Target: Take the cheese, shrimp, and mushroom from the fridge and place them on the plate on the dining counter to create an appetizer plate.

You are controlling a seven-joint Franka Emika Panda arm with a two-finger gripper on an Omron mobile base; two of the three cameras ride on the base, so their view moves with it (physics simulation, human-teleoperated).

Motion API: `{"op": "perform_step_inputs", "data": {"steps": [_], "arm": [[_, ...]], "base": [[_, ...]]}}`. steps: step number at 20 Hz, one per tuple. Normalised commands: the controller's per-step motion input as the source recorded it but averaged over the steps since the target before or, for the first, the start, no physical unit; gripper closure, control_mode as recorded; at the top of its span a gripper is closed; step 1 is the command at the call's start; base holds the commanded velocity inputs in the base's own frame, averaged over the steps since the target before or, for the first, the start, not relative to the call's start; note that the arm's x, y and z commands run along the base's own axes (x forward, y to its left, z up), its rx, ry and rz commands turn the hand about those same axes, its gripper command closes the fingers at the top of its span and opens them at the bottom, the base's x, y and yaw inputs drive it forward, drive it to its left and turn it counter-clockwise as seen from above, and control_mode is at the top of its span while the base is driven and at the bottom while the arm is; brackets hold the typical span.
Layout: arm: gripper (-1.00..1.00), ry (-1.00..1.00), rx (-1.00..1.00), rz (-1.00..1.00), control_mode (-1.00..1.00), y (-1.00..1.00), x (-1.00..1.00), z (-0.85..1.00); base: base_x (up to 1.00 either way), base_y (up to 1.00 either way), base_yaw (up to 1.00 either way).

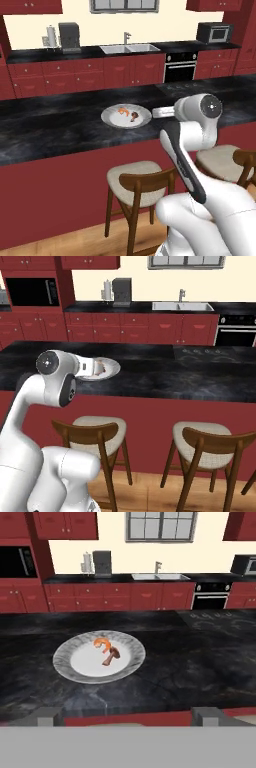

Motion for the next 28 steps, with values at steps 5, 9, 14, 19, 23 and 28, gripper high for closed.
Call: {"op": "perform_step_inputs", "data": {"steps": [5,9,14,19,23,28], "arm": [[-1.0,-0.04,0.0,0.0,-1.0,-0.1,-0.75,0.29],[-1.0,0.0,0.0,0.0,-1.0,-0.16,-0.61,0.11],[-1.0,0.05,0.0,0.0,1.0,0.0,-0.13,0.01],[-1.0,0.0,0.0,0.0,1.0,0.0,0.0,0.0],[-1.0,0.0,0.0,0.0,1.0,0.0,0.0,0.0],[-1.0,0.0,0.0,0.0,1.0,0.0,0.0,0.0]], "base": [[0.0,0.0,0.0],[0.0,0.0,0.0],[-0.03,-0.04,0.0],[-0.61,-0.52,-0.16],[-0.61,-0.98,-0.3],[-0.13,-0.98,-0.53]]}}
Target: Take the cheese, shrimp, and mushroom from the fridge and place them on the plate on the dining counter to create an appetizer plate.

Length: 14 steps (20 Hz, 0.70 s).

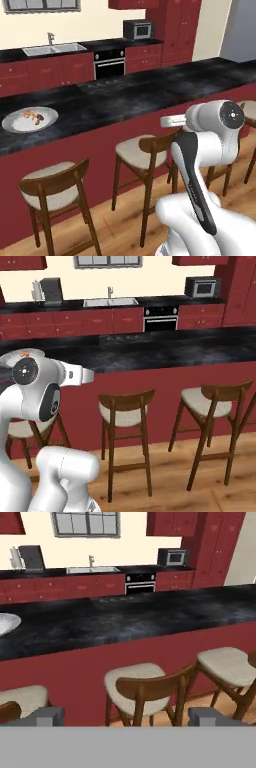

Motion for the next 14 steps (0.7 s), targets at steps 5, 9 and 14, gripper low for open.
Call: {"op": "perform_step_inputs", "data": {"steps": [5,9,14], "arm": [[-1.0,0.0,0.0,0.0,1.0,0.0,0.0,0.0],[-1.0,0.0,0.0,0.0,1.0,0.0,0.0,0.0],[-1.0,0.0,0.0,0.0,1.0,0.0,0.0,0.0]], "base": [[-0.05,-1.0,-0.52],[0.0,-1.0,-0.5],[0.0,-1.0,-0.51]]}}
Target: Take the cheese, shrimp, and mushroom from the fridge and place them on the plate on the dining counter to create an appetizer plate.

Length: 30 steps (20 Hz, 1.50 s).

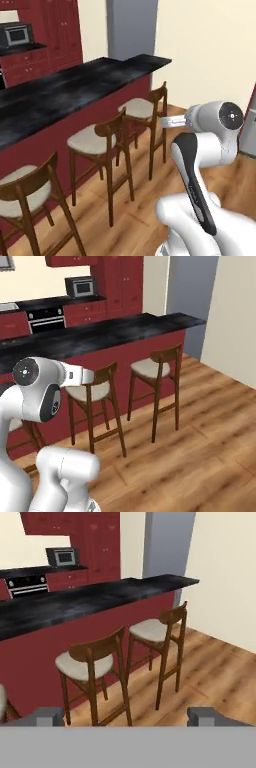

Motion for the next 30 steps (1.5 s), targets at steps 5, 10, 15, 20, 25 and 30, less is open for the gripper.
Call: {"op": "perform_step_inputs", "data": {"steps": [5,10,15,20,25,30], "arm": [[-1.0,0.0,0.0,0.0,1.0,0.0,0.0,0.0],[-1.0,0.0,0.0,0.0,1.0,0.0,0.0,0.0],[-1.0,0.0,0.0,0.0,1.0,0.0,0.0,0.0],[-1.0,0.0,0.0,0.0,1.0,0.0,0.0,0.0],[-1.0,0.0,0.0,0.0,1.0,0.0,0.0,0.0],[-1.0,0.0,0.0,0.0,1.0,0.0,0.0,0.0]], "base": [[-0.03,-1.0,-0.51],[-0.01,-1.0,-0.51],[0.0,-0.87,-0.48],[0.34,-0.3,-0.4],[0.86,0.41,-0.39],[0.97,0.74,-0.42]]}}
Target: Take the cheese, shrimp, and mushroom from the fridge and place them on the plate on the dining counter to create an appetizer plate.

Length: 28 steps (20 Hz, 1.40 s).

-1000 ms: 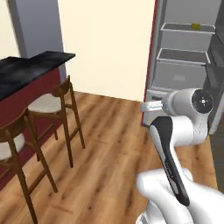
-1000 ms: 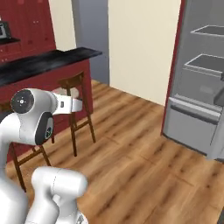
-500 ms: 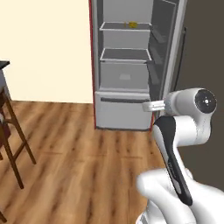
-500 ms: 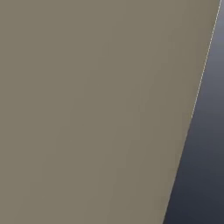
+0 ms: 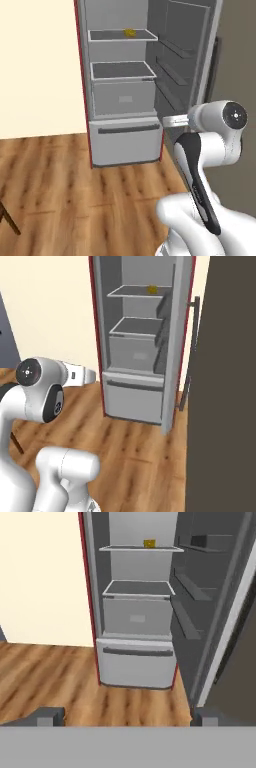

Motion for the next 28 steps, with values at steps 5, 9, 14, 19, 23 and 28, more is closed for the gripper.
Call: {"op": "perform_step_inputs", "data": {"steps": [5,9,14,19,23,28], "arm": [[-1.0,0.0,0.0,0.0,1.0,0.0,0.0,0.0],[-1.0,0.0,0.0,0.0,1.0,0.0,0.0,0.0],[-1.0,0.0,0.0,0.0,1.0,0.0,0.0,0.0],[-1.0,0.0,0.0,0.0,1.0,0.0,0.0,0.0],[-1.0,0.0,0.0,0.0,1.0,0.0,0.0,0.0],[-1.0,0.0,0.0,0.0,1.0,0.0,0.0,0.0]], "base": [[0.96,0.63,-0.36],[0.87,0.14,-0.28],[0.87,0.14,-0.2],[0.95,0.38,-0.09],[0.82,0.09,-0.05],[0.67,0.0,-0.03]]}}
